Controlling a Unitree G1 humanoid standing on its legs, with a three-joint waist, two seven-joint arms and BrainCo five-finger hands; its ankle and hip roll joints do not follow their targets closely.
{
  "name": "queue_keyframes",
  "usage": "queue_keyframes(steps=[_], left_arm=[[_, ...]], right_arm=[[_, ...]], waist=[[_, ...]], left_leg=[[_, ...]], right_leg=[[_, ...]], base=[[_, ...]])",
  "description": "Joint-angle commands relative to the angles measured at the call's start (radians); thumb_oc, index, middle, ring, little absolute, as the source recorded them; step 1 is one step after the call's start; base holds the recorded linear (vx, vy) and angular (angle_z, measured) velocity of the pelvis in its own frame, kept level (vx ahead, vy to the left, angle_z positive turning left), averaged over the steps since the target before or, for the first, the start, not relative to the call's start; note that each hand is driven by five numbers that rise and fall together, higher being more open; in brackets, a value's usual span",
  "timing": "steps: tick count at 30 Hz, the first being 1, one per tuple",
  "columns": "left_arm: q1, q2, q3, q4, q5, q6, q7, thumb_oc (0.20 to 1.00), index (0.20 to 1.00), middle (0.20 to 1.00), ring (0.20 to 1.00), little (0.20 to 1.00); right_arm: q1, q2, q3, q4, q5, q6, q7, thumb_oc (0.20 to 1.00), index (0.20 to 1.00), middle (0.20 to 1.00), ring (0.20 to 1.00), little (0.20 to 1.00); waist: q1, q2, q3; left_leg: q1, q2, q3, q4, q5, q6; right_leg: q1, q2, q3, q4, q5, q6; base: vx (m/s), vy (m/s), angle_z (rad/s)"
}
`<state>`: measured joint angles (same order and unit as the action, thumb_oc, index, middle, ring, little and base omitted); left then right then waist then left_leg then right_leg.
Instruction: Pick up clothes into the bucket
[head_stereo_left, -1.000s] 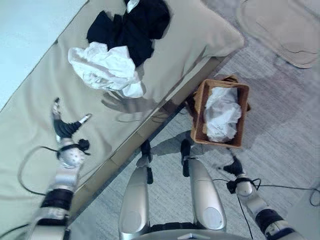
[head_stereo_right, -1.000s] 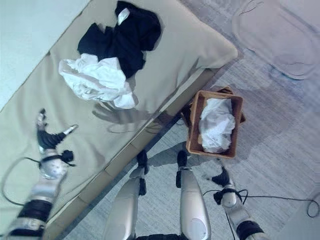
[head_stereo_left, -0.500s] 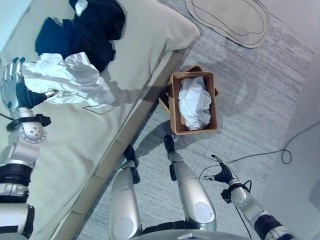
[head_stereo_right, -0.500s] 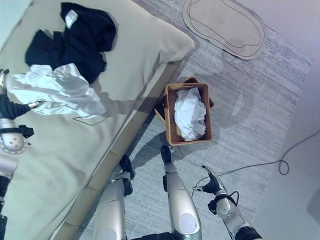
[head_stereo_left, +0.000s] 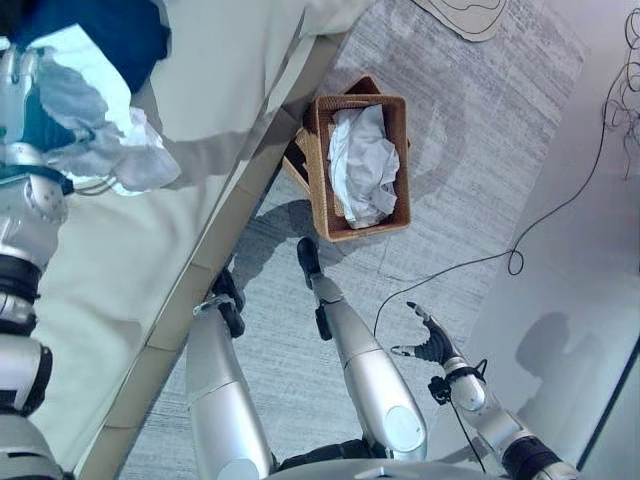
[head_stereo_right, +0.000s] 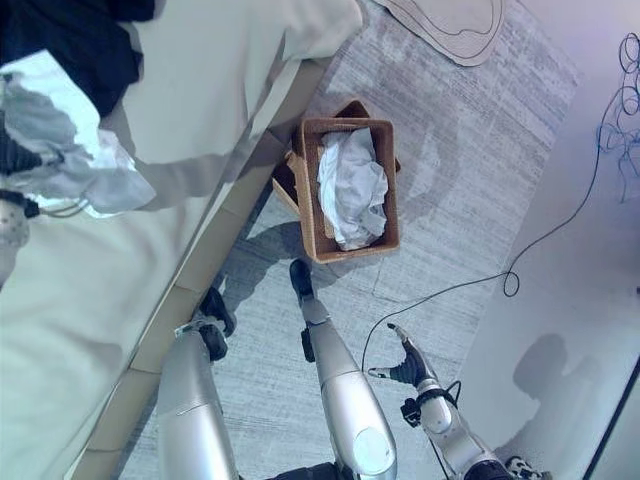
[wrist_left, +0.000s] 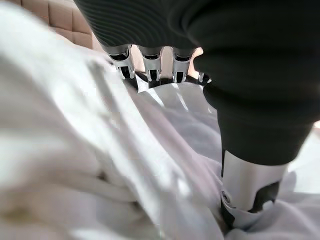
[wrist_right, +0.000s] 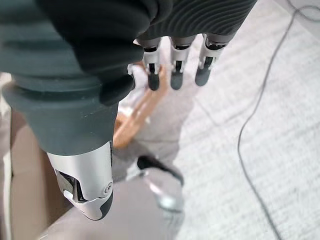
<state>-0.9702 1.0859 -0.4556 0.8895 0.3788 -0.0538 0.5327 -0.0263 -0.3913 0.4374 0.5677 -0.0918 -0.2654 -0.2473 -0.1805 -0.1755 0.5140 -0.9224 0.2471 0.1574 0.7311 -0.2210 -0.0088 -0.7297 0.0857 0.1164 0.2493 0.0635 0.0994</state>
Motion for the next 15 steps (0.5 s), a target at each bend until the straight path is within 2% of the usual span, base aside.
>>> queue_keyframes(steps=[1, 2, 5, 9, 12, 15], left_arm=[[-0.084, 0.108, -0.063, 0.006, -0.018, -0.007, -0.054, 0.464, 0.464, 0.464, 0.464, 0.464], [-0.097, 0.096, -0.081, 0.021, -0.023, -0.004, -0.087, 0.200, 0.200, 0.200, 0.200, 0.200], [-0.133, 0.043, -0.113, 0.132, -0.064, -0.017, -0.192, 0.200, 0.200, 0.200, 0.200, 0.200], [-0.173, -0.021, -0.147, 0.193, -0.080, -0.025, -0.252, 0.200, 0.200, 0.200, 0.200, 0.200], [-0.127, -0.029, -0.121, 0.142, -0.106, -0.048, -0.273, 0.200, 0.200, 0.200, 0.200, 0.200], [-0.015, -0.005, -0.042, 0.011, -0.119, -0.067, -0.268, 0.200, 0.200, 0.200, 0.200, 0.200]], right_arm=[[0.006, 0.017, 0.020, -0.041, 0.060, -0.032, 0.002, 1.000, 1.000, 1.000, 1.000, 1.000], [0.000, 0.017, 0.026, -0.033, 0.065, -0.027, 0.005, 1.000, 1.000, 1.000, 1.000, 1.000], [-0.023, 0.023, 0.049, -0.021, 0.066, -0.016, 0.025, 1.000, 1.000, 1.000, 1.000, 1.000], [-0.051, 0.022, 0.072, -0.001, 0.057, -0.009, 0.039, 1.000, 1.000, 1.000, 1.000, 1.000], [-0.065, 0.014, 0.072, 0.001, 0.046, -0.007, 0.049, 1.000, 1.000, 1.000, 1.000, 1.000], [-0.066, -0.011, 0.051, -0.024, 0.029, -0.007, 0.047, 1.000, 1.000, 1.000, 1.000, 1.000]], waist=[[0.027, -0.098, 0.006], [0.031, -0.095, 0.006], [0.031, -0.095, 0.006], [0.035, -0.091, 0.006], [0.051, -0.075, 0.006], [0.074, -0.055, 0.006]], left_leg=[[0.046, -0.064, 0.025, 0.173, -0.207, 0.082], [0.043, -0.062, 0.020, 0.173, -0.207, 0.081], [0.054, -0.064, 0.017, 0.162, -0.206, 0.082], [0.091, -0.078, 0.018, 0.121, -0.189, 0.076], [0.141, -0.099, 0.013, 0.070, -0.170, 0.071], [0.211, -0.125, 0.007, 0.008, -0.143, 0.062]], right_leg=[[0.032, -0.006, 0.041, -0.141, 0.092, 0.084], [0.032, -0.006, 0.038, -0.146, 0.094, 0.085], [0.043, -0.002, 0.037, -0.162, 0.100, 0.084], [0.072, -0.011, 0.036, -0.174, 0.100, 0.085], [0.104, -0.026, 0.030, -0.174, 0.096, 0.086], [0.157, -0.050, 0.010, -0.176, 0.090, 0.089]], base=[[0.05, -0.057, -0.02], [0.04, -0.035, -0.01], [0.03, -0.005, 0.04], [0.00, -0.001, 0.01], [-0.01, 0.000, 0.08], [-0.01, -0.036, 0.11]])
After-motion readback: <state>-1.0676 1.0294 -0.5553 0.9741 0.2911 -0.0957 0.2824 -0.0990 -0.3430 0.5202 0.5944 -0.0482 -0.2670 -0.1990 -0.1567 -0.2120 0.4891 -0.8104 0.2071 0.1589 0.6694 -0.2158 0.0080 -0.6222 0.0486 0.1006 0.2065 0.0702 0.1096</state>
